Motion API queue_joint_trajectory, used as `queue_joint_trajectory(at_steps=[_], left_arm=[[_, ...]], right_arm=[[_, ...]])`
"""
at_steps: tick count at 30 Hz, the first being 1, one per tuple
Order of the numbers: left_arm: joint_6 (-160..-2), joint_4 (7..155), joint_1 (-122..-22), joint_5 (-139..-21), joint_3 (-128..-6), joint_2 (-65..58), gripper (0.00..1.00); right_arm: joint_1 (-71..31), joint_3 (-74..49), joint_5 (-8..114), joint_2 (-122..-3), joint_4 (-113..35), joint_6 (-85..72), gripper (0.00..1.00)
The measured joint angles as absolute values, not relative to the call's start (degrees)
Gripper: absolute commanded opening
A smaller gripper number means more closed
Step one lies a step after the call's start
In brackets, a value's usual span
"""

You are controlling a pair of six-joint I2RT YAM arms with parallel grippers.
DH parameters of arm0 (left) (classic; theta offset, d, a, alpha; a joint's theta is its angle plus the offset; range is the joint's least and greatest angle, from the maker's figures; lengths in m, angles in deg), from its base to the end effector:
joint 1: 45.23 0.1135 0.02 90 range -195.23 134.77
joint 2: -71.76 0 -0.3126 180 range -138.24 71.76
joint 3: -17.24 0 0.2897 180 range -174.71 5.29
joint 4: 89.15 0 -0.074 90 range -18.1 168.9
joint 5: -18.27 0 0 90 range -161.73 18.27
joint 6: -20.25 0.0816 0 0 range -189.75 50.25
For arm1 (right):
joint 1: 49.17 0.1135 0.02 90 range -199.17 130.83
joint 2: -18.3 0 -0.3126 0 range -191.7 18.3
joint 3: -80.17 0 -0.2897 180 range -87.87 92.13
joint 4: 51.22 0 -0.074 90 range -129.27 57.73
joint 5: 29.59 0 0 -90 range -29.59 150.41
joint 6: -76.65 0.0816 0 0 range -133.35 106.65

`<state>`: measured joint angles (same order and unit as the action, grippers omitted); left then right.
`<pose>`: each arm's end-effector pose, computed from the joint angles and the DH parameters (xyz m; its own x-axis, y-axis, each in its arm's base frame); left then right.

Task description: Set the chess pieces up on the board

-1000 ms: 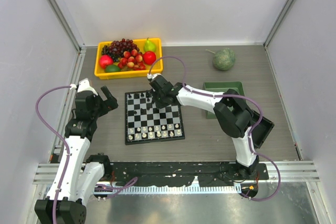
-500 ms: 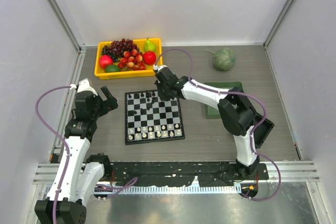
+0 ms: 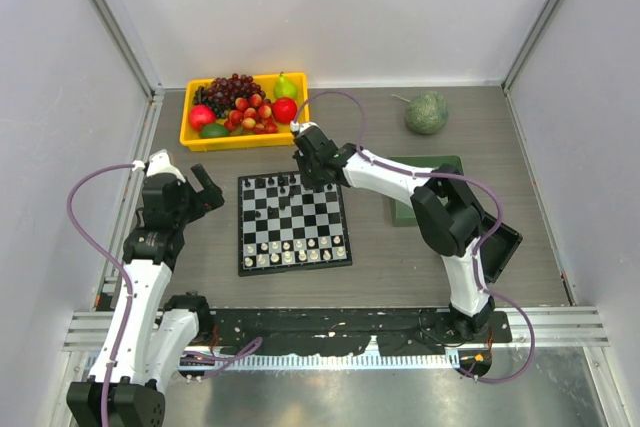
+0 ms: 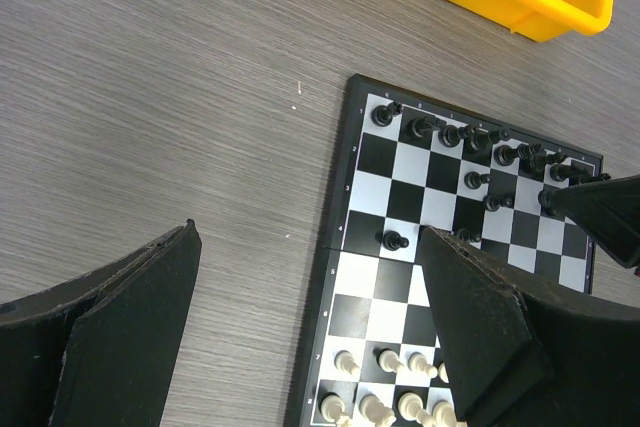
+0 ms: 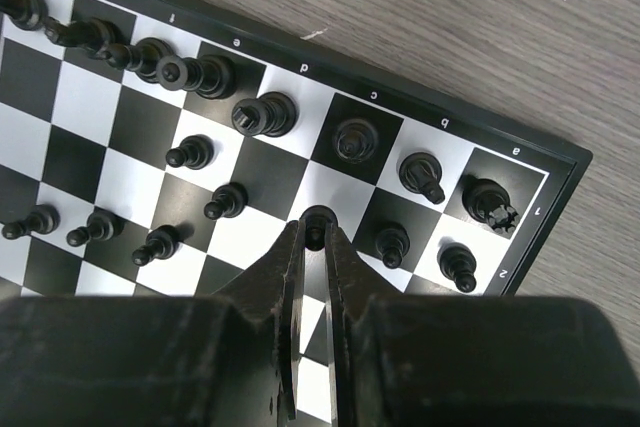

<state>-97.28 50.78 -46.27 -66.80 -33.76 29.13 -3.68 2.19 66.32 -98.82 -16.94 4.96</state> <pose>0.2088 0.0032 0.2858 -0.4405 -0.4526 -0.7753 -0.2916 0.8889 -0.3532 0.3868 0.3815 0.1985 -0.7133 -0.2798 -0.6426 -0.4616 0.8774 0.1303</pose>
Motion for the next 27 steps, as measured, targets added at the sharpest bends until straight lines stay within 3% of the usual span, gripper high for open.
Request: queue_joint_trajectory(at_steps=[15,19,27], left_arm=[[-97.3,50.8,-46.25,-66.82,-33.76,28.76,0.99],[-97.28,50.8,-46.25,-66.82,-33.76,28.76,0.99],[-97.3,50.8,-46.23,-66.82,-33.76,28.76,0.99]], right_arm=[[-3.92,2.23,66.35,-101.33,-17.2,5.02,0.14],[-3.92,2.23,66.32,-101.36,-17.33,5.2,0.23],[-3.92,1.66,65.38,-101.2,-18.21,5.46,0.53]])
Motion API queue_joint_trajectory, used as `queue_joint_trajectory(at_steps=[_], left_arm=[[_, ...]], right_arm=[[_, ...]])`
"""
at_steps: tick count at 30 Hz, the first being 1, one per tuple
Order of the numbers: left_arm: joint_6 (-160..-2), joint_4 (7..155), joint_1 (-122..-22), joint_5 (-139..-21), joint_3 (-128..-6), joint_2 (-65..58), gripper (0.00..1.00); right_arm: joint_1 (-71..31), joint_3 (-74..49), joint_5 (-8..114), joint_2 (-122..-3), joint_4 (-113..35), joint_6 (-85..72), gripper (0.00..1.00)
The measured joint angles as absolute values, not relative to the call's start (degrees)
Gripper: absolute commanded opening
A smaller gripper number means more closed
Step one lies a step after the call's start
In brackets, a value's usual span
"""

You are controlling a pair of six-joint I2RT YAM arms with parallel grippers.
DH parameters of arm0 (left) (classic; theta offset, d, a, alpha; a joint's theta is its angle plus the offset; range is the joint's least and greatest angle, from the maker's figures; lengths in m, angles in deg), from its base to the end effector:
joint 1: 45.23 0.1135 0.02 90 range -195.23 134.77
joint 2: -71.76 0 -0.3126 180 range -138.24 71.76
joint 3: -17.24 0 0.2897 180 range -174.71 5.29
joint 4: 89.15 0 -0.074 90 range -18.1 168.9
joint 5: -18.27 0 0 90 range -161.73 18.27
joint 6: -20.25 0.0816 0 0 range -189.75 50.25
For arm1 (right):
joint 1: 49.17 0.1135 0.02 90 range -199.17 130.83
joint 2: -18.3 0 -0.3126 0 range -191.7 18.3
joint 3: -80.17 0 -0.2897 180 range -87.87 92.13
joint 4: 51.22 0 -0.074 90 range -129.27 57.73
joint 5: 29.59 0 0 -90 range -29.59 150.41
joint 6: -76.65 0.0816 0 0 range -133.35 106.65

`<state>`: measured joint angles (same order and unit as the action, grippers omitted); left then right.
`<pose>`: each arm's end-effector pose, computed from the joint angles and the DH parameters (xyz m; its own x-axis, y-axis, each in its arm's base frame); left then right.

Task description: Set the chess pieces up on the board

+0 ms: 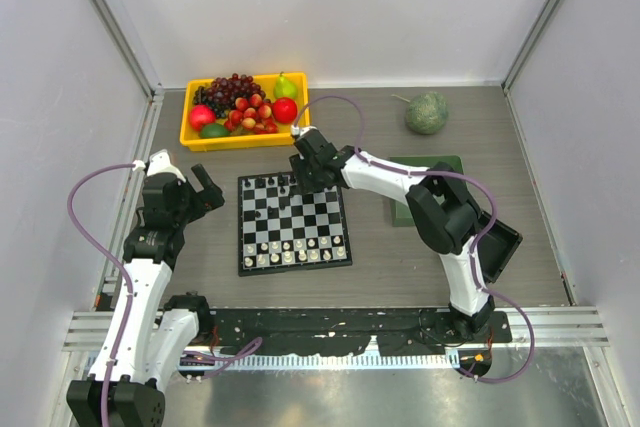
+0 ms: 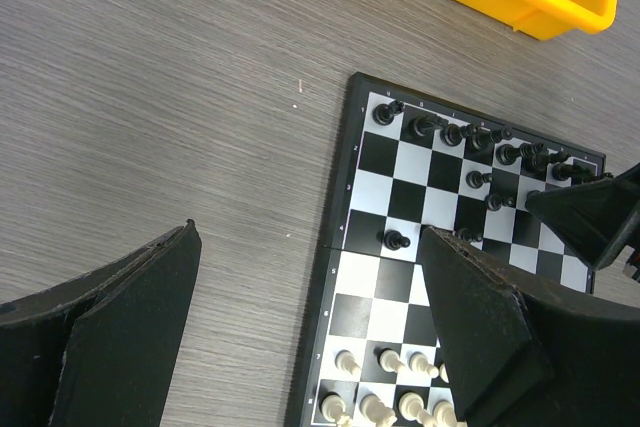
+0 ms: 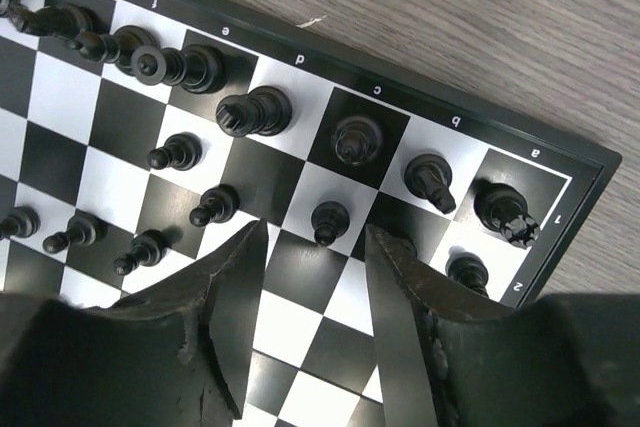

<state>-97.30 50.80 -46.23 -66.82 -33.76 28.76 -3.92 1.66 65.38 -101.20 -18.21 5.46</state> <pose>0.2100 0.0033 0.2846 -0.4449 -0.4531 -0.7725 -0.2943 0.8886 -0.3518 0.3902 0.3836 0.1753 -0.7338 -0.2840 -0.6172 -0.4570 0.8786 0.1391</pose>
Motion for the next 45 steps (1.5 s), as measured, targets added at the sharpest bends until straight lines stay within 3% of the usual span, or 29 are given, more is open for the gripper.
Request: queue_joint_trajectory(at_steps=[10,15,16,22,27,31,34,35,37,39,40,44,45], left_arm=[[-97.32,50.8,-46.23,-66.82,-33.76,28.76,0.99],[-97.32,50.8,-46.23,-66.84,-33.76,28.76,0.99],[-97.32,50.8,-46.23,-66.84,-33.76,28.76,0.99],[-97.36,50.8,-46.23,-66.86,-33.76,28.76,0.99],[-97.41,50.8,-46.23,-67.06,-33.76,28.76,0.99],[-97.52,50.8,-46.23,-67.1,-33.76,28.78,0.99],[-97.54,50.8,-46.23,-67.1,-33.76,28.84,0.99],[-97.54,50.8,-46.23,-67.1,-33.76,28.89,0.99],[-97.54,50.8,-46.23,-67.1,-33.76,28.97,0.99],[-97.54,50.8,-46.23,-67.1,-33.76,29.0,0.99],[-97.54,50.8,-46.23,-67.1,-33.76,29.0,0.99],[-97.36,50.78,-46.23,-67.02,-33.76,29.06,0.99],[-97.3,50.78,-46.23,-66.99,-33.76,29.11,0.99]], right_arm=[[-3.61,1.16,63.42,-91.76,-18.29,3.84,0.81],[-2.3,0.48,62.87,-85.69,-18.99,3.08,0.9],[-1.93,-0.02,63.29,-84.26,-19.04,2.95,0.97],[1.98,-3.5,72.9,-76.02,-19.56,0.56,0.95],[4.13,-17.55,80.9,-65.86,-32.43,-0.03,0.95],[3.58,-26.38,79.64,-64.27,-41.51,0.35,0.96],[3.19,-26.12,75.26,-67.5,-41.57,0.5,0.96],[3.21,-24.61,74.04,-69.18,-40.35,0.48,1.0],[3.23,-15.98,71.33,-75.57,-33.96,0.37,0.95],[3.27,-8.59,70.08,-81.12,-31.25,0.32,0.84],[3.27,-4.44,69.82,-84.09,-28.83,0.41,0.72],[3.36,6.62,69.91,-92.99,-20.48,1.26,0.47],[3.36,8.26,69.95,-94.76,-18.64,1.72,0.45]])
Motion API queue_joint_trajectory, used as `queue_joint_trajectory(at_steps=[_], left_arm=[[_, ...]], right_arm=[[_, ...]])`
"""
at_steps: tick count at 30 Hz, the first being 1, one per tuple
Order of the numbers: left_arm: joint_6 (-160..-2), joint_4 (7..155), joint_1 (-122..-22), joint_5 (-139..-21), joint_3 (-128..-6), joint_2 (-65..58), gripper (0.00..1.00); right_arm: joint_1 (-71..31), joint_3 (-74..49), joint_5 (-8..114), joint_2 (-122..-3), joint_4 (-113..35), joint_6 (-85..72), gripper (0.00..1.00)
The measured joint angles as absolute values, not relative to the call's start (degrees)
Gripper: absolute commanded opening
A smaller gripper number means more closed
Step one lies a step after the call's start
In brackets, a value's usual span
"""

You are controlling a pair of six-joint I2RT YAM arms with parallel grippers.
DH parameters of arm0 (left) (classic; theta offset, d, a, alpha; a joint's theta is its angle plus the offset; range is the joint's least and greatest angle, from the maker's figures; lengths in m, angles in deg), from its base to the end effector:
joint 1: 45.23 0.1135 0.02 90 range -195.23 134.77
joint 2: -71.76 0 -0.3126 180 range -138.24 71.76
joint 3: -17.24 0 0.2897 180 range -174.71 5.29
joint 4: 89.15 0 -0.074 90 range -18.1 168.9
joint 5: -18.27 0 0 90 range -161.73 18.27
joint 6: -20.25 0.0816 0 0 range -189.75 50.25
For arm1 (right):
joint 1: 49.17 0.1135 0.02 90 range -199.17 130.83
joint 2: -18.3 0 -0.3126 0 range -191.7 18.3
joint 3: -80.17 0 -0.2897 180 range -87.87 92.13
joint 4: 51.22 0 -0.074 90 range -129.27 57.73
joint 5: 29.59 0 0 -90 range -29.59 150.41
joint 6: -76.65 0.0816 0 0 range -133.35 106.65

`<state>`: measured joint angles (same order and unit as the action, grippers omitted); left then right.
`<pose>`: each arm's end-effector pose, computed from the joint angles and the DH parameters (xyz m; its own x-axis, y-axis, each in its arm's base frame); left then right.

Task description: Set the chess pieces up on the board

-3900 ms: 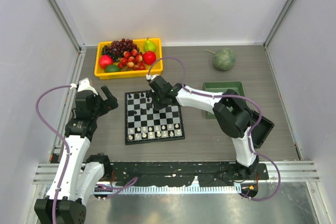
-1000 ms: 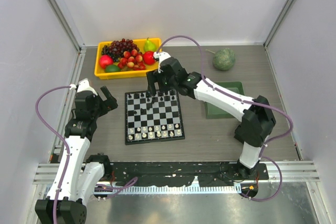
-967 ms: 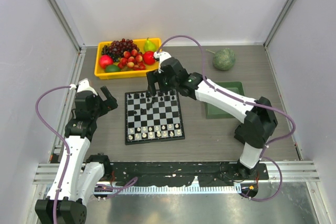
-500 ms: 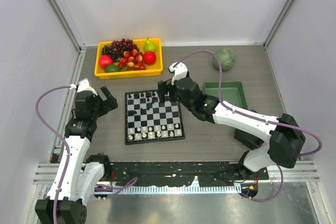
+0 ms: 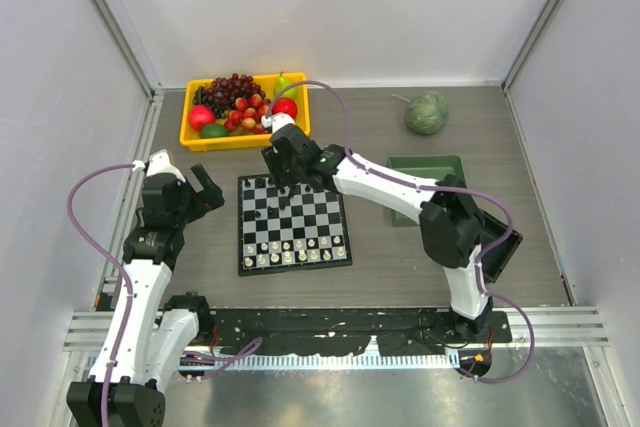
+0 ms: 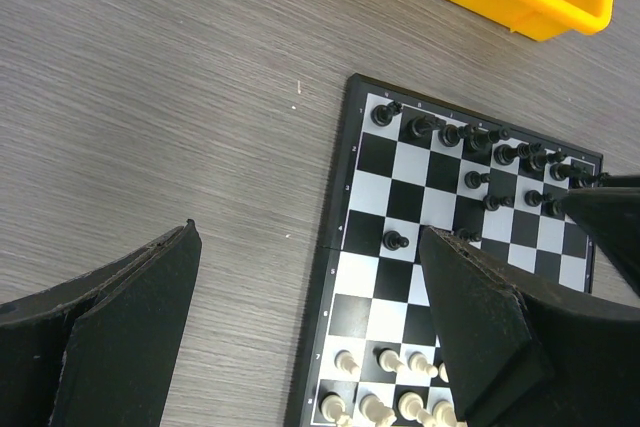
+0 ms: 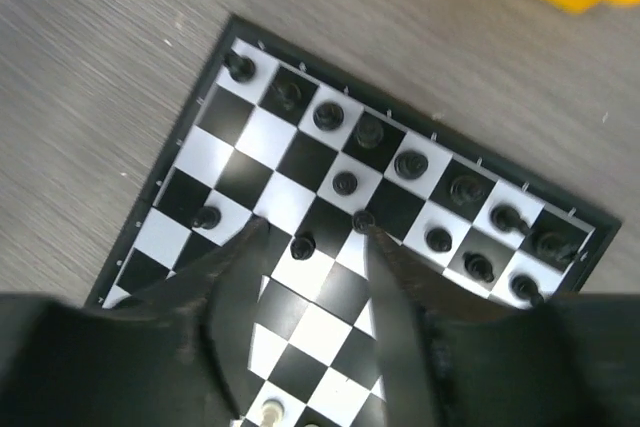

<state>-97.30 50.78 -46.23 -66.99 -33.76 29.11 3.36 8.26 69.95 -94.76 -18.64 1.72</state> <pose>0.2089 0.0031 0.2857 -0.4416 -0.4533 -0.7743 -0.2900 0.8888 -0.3549 0.3475 0.4311 0.2819 -0.5407 -0.2840 -0.7918 -0.5822 0.8058 0.1086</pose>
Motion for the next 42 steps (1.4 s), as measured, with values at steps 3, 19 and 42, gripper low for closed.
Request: queue_joint_trajectory(at_steps=[3,19,42], left_arm=[[-96.93,50.78,-46.21,-66.78,-33.76,29.15,0.99],[-96.47,50.78,-46.18,-66.8,-33.76,29.15,0.99],[-96.47,50.8,-45.92,-66.82,-33.76,29.04,0.99]], right_arm=[[3.36,9.55,70.19,-97.9,-14.01,3.12,0.43],[2.75,10.95,71.94,-102.41,-8.26,5.48,0.41],[1.37,14.86,70.06,-106.65,-7.93,5.85,0.36]])
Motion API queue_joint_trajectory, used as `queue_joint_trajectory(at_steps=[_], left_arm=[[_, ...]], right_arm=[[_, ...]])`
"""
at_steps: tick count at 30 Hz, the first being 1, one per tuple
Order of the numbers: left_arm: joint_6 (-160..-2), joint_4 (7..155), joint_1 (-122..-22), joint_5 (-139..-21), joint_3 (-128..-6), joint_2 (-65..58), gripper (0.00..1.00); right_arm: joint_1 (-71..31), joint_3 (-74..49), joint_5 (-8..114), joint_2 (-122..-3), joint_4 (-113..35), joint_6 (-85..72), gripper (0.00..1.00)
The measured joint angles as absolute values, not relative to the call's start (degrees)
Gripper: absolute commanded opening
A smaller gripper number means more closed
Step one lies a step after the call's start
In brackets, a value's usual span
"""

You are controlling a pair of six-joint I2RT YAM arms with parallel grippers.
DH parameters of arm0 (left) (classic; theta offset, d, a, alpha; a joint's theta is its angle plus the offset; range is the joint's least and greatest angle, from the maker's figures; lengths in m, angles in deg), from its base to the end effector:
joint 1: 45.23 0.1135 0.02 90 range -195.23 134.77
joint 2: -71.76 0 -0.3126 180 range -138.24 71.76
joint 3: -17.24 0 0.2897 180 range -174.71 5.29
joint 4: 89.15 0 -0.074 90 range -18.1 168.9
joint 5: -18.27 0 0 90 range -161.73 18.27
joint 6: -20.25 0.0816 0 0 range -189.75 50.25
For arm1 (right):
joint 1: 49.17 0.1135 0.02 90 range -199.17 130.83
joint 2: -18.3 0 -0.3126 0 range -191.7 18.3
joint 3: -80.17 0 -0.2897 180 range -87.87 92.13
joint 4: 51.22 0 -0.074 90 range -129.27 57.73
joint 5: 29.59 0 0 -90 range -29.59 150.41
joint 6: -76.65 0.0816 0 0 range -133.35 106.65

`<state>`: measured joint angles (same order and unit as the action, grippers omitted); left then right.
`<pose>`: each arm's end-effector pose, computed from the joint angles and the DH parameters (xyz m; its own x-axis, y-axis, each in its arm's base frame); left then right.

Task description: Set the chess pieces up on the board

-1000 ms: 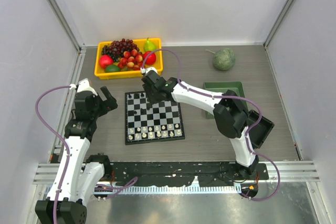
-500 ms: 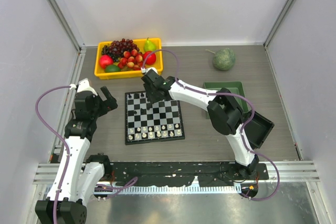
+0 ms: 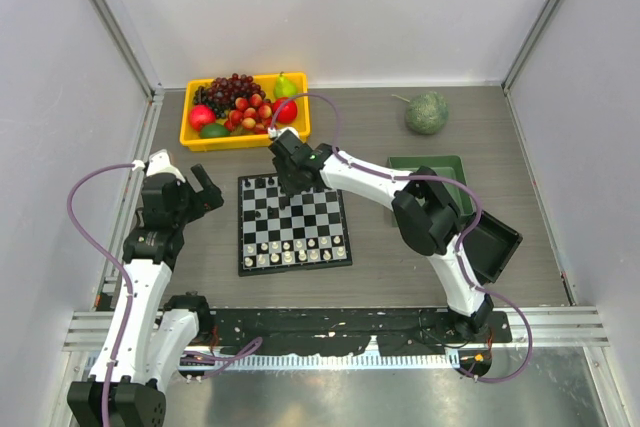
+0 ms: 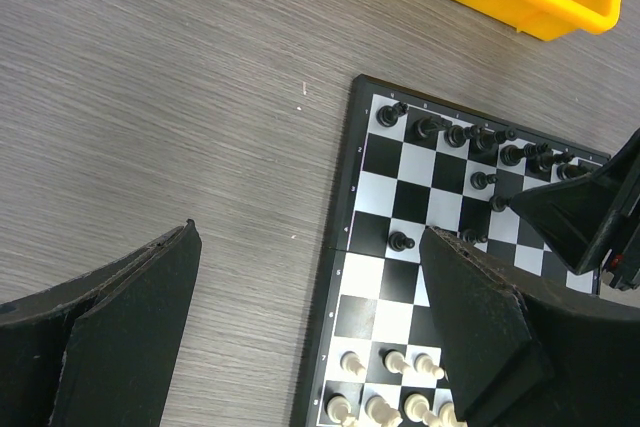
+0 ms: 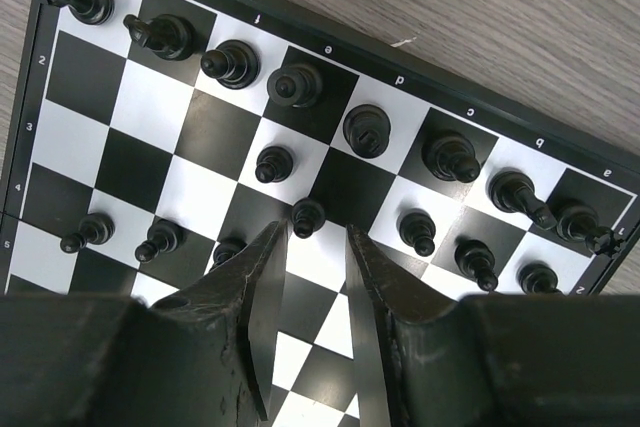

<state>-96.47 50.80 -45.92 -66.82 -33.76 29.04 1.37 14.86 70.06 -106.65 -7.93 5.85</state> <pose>0.2091 0.0045 0.2855 -0.4429 -0.4427 -0.7796 -0.2910 0.8935 -0.3420 0.3766 0.4359 0.1939 -0.7123 -0.3552 -0.6054 -0.4909 0.8685 0.0680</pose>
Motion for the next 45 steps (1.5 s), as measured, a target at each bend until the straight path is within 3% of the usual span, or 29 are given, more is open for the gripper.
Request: queue_joint_trajectory(at_steps=[23,40,45], left_arm=[[-96.47,50.8,-45.86,-66.8,-33.74,28.97,0.99],[-96.47,50.78,-45.86,-66.82,-33.67,29.0,0.99],[-96.47,50.78,-45.86,-66.82,-33.67,29.0,0.99]], right_arm=[[1.37,16.04,69.76,-109.38,-7.96,5.61,0.18],[0.83,16.07,71.88,-109.38,-7.96,5.39,0.18],[0.72,16.07,71.88,-109.38,-7.96,5.39,0.23]])
